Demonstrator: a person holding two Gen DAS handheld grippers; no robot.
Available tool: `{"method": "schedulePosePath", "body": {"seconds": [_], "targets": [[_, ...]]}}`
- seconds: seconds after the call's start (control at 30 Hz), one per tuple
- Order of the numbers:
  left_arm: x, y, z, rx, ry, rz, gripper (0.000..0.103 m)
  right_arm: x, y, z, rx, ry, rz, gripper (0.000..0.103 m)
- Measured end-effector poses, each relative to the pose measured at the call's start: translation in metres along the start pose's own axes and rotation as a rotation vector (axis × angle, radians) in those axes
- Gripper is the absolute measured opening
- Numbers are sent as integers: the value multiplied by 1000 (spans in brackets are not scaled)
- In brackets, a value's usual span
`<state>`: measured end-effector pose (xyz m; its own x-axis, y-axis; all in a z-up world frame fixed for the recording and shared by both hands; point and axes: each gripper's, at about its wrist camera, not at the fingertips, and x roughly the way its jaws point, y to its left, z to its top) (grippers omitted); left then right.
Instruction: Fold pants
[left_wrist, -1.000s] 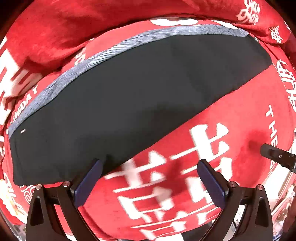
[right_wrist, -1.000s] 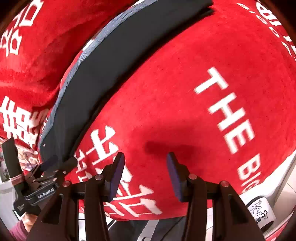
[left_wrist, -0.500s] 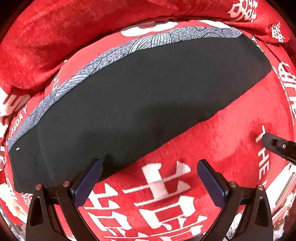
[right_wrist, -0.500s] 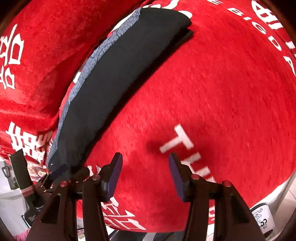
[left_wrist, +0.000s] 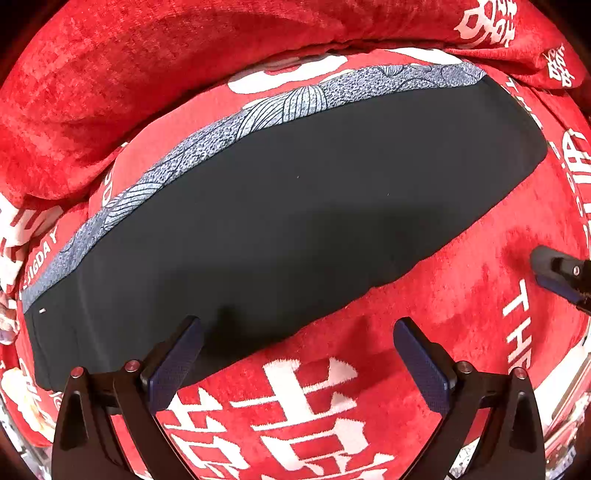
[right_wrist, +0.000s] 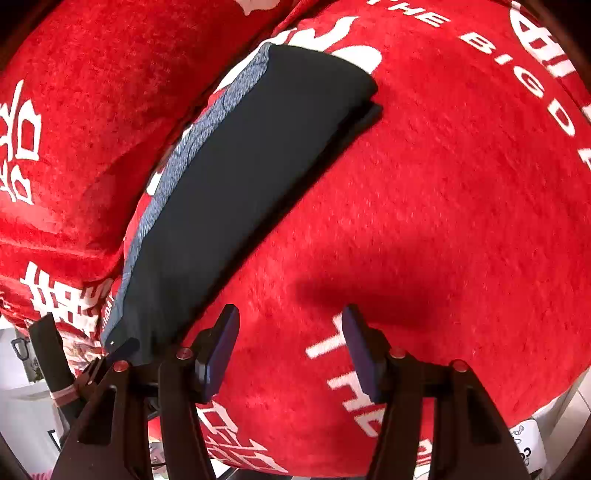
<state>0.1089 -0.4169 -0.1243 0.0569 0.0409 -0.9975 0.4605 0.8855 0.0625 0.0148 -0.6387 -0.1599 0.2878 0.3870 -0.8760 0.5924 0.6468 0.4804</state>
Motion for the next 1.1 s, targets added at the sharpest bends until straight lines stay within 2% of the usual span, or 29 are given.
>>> {"method": "schedulePosePath", "body": {"seconds": [0.4, 0.57, 0.63, 0.67, 0.7, 0.73, 0.77, 0.87, 0.93, 1.0, 1.1], "targets": [[0, -2, 15, -31, -14, 2, 103, -10, -13, 48, 16, -73, -13, 62], [-10, 14, 27, -121, -76, 6, 103, -16, -25, 73, 77, -133, -10, 62], [-9, 22, 33, -152, -75, 6, 103, -16, -30, 81, 105, -153, 12, 62], [-7, 25, 35, -163, -71, 9, 103, -15, -30, 84, 121, -160, 23, 57], [-6, 28, 38, -176, -67, 13, 103, -13, -32, 88, 137, -163, 39, 33], [-3, 32, 39, -183, -68, 12, 103, -12, -32, 90, 143, -159, 61, 21], [-3, 33, 39, -187, -70, 12, 103, -11, -30, 93, 134, -156, 55, 15], [9, 37, 39, -190, -60, 18, 103, -13, -28, 91, 106, -170, 5, 15], [22, 36, 36, -194, -26, 23, 103, -12, -32, 88, 105, -168, -35, 15], [30, 35, 32, -205, -9, 14, 103, -10, -40, 86, 123, -154, -27, 15], [33, 35, 29, -207, -27, 15, 103, -15, -40, 81, 110, -141, -9, 15]]}}
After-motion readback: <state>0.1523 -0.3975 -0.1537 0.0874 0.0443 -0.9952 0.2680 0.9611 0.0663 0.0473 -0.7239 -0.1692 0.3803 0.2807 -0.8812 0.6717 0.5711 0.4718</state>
